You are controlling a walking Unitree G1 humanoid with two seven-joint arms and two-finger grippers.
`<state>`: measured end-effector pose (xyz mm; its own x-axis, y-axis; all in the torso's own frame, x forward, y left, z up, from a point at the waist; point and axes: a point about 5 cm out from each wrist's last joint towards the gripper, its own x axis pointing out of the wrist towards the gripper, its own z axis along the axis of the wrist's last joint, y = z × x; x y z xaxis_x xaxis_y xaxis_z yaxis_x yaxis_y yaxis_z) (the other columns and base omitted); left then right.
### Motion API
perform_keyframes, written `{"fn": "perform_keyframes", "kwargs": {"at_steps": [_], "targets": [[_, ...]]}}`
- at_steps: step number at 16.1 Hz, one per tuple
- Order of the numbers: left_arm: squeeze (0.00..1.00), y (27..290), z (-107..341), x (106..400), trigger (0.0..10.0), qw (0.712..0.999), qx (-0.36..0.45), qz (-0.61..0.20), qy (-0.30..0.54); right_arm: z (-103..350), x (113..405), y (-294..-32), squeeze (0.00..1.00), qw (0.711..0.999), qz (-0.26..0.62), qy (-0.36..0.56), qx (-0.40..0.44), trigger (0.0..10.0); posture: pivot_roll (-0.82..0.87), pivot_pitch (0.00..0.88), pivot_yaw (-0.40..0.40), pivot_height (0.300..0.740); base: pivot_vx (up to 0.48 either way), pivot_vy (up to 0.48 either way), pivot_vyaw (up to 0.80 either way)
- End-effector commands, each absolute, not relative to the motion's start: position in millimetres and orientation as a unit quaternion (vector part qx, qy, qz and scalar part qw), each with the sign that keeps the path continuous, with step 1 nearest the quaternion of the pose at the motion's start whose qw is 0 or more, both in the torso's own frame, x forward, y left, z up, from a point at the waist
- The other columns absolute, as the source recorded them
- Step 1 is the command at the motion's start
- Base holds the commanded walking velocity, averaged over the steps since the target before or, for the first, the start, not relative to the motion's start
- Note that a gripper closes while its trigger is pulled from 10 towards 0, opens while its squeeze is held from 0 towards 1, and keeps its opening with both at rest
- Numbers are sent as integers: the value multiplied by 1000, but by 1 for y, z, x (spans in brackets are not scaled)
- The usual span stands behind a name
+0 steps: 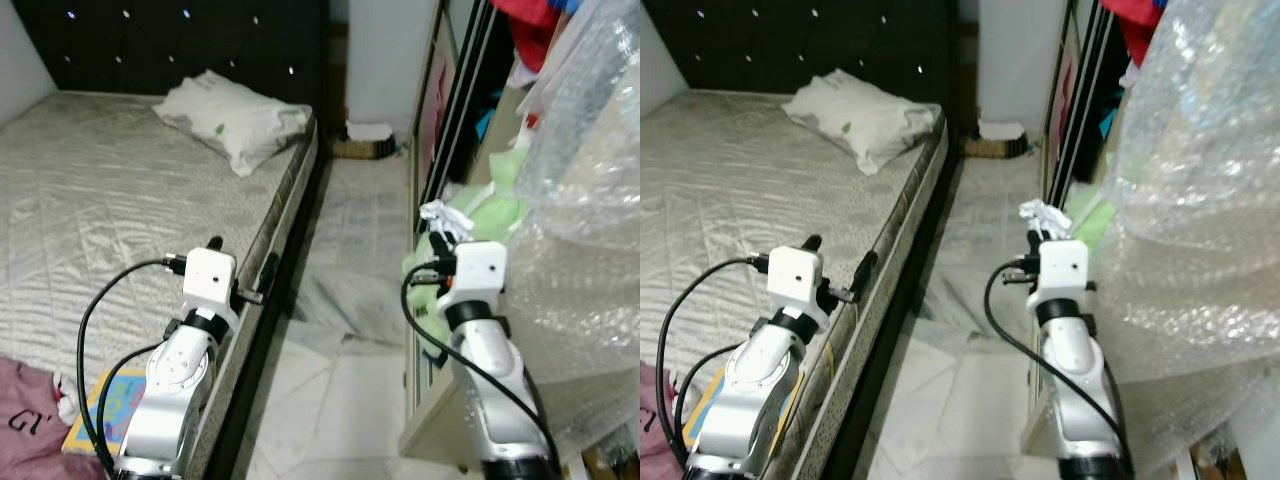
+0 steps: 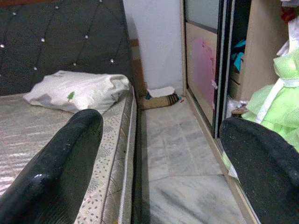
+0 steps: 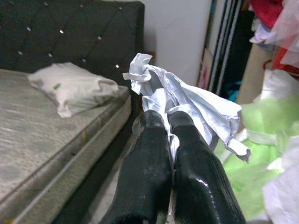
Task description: Clean up the room
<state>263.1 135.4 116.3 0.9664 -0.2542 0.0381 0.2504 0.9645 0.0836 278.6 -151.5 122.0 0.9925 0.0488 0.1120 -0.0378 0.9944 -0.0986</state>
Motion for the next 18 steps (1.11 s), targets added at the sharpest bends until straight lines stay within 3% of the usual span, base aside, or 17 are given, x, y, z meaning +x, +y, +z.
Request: {"fn": "perform_keyframes", "kwargs": {"at_steps": [1, 18], "targets": [[0, 144, 117, 265, 10000, 994, 37, -99, -21, 126, 280, -148, 0, 995, 34, -64, -62, 10000, -5, 0, 44, 740, 0, 0, 544], [0, 141, 117, 268, 10000, 994, 40, -99, -14, 128, 282, -137, 0, 994, 71, -71, -50, 10000, -8, 0, 53, 740, 0, 0, 800]]}}
